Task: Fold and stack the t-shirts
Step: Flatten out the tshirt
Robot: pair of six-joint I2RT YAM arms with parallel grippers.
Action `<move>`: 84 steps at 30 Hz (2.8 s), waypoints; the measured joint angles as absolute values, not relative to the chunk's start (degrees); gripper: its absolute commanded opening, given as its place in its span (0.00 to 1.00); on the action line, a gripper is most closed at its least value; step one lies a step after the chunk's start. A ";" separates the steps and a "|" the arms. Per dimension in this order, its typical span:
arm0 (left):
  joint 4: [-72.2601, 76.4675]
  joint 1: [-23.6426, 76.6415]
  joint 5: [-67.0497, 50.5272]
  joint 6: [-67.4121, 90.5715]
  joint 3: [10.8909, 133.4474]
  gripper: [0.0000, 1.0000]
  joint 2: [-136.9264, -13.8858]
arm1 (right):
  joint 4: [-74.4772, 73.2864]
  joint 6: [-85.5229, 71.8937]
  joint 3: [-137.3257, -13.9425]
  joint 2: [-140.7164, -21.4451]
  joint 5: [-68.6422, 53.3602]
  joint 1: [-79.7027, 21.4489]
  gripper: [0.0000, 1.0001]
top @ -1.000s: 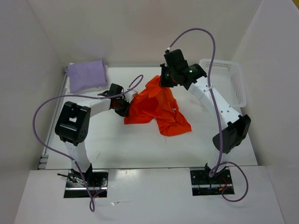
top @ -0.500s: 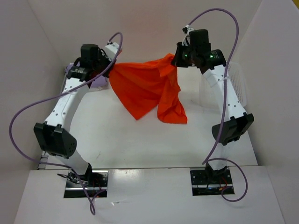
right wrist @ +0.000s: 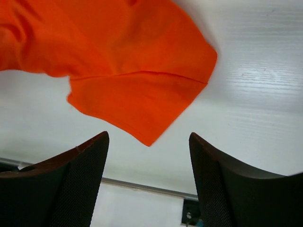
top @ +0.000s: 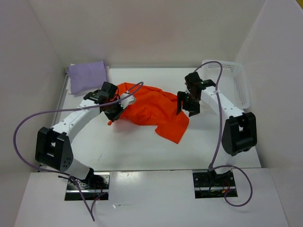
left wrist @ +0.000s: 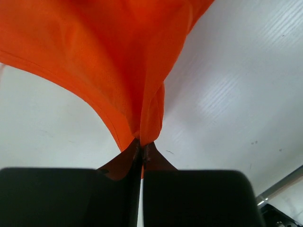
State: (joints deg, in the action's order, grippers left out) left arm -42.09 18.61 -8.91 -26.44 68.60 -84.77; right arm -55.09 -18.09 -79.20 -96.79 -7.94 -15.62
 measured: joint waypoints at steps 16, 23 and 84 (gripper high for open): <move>-42.04 18.57 -7.66 -23.55 63.57 0.00 -85.95 | -48.99 -43.46 -57.58 -96.03 7.55 -36.03 0.84; -42.02 18.57 -6.66 -23.55 63.35 0.00 -85.93 | -41.58 -44.71 -58.74 -98.85 5.39 -35.46 0.82; -60.36 14.79 2.63 -44.82 50.11 0.03 -53.63 | -62.06 -53.15 -51.99 -58.61 0.14 -44.10 0.00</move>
